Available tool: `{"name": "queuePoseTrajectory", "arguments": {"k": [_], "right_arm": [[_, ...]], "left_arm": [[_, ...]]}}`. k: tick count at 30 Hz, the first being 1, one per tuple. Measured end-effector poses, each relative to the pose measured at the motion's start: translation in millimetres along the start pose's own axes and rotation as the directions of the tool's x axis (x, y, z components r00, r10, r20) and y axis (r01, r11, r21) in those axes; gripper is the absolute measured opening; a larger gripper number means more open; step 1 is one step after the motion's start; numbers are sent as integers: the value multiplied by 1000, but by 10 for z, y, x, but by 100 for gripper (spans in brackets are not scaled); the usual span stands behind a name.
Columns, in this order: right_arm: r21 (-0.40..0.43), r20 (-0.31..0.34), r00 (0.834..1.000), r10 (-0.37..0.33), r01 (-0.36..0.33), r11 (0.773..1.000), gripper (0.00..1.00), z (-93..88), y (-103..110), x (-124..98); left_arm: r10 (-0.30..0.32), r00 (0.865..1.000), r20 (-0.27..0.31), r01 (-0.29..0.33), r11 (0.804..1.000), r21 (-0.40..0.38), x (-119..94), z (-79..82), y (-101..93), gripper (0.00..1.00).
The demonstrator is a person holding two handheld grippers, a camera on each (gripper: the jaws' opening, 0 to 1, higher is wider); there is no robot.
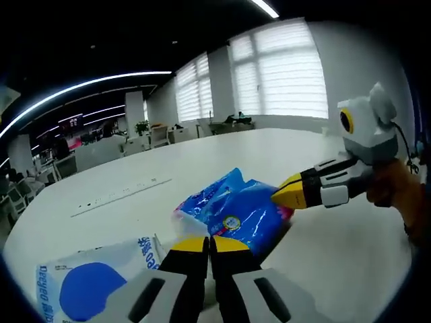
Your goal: Arrange the tabletop items into an orderly group along one side of the table until the central work area is clear of visible clutter.
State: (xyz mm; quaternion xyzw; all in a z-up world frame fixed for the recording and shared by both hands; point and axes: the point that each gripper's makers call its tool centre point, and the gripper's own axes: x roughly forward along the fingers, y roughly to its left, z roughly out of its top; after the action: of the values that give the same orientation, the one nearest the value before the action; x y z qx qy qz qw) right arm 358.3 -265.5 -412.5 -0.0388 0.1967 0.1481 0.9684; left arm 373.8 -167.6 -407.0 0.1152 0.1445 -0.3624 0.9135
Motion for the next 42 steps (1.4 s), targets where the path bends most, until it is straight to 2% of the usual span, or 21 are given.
{"name": "queuePoseTrajectory", "arguments": {"k": [3, 8, 10, 12, 18, 22, 25, 32, 37, 42], "right_arm": [[19, 2, 1000, 6, -6, 1000, 0, -16, -8, 0], [19, 3, 1000, 10, -10, 1000, 2, -16, -6, -2], [-20, -8, 1000, 8, -8, 1000, 5, -25, 0, -9], [-42, -13, 1000, 0, 0, 999, 7, -28, -9, -13], [-41, -9, 1000, -15, 14, 999, 13, -15, -55, -43], [-8, 1, 1000, -17, 17, 1000, 30, -20, -98, -90], [-11, 1, 1000, -20, 20, 1000, 30, -17, -99, -119], [-20, 14, 1000, -14, 14, 1000, 34, 9, -64, -197], [-28, 13, 1000, 8, -7, 1000, 47, 26, 36, -237], [-33, 24, 999, 38, -37, 999, 58, 85, 163, -287]], "left_arm": [[0, 1000, -8, 0, 1000, 1, -1, -17, -7, 2], [1, 1000, -20, -1, 1000, 4, 1, -42, -11, 10], [0, 999, -49, 0, 1000, 10, 8, -120, -17, 12], [1, 999, -46, -1, 1000, 0, 3, -115, -18, 13], [5, 999, -45, -5, 1000, 2, 1, -107, -8, 21], [5, 999, -48, -3, 1000, 27, -20, -103, -11, 25], [1, 999, -49, 1, 999, 48, -48, -87, -27, 34], [-6, 1000, -10, 6, 1000, 27, -156, 11, -21, 45], [-3, 1000, 12, 3, 1000, -4, -237, 47, 35, 48], [-16, 999, 44, 17, 999, -40, -346, 129, 7, 65]]}}
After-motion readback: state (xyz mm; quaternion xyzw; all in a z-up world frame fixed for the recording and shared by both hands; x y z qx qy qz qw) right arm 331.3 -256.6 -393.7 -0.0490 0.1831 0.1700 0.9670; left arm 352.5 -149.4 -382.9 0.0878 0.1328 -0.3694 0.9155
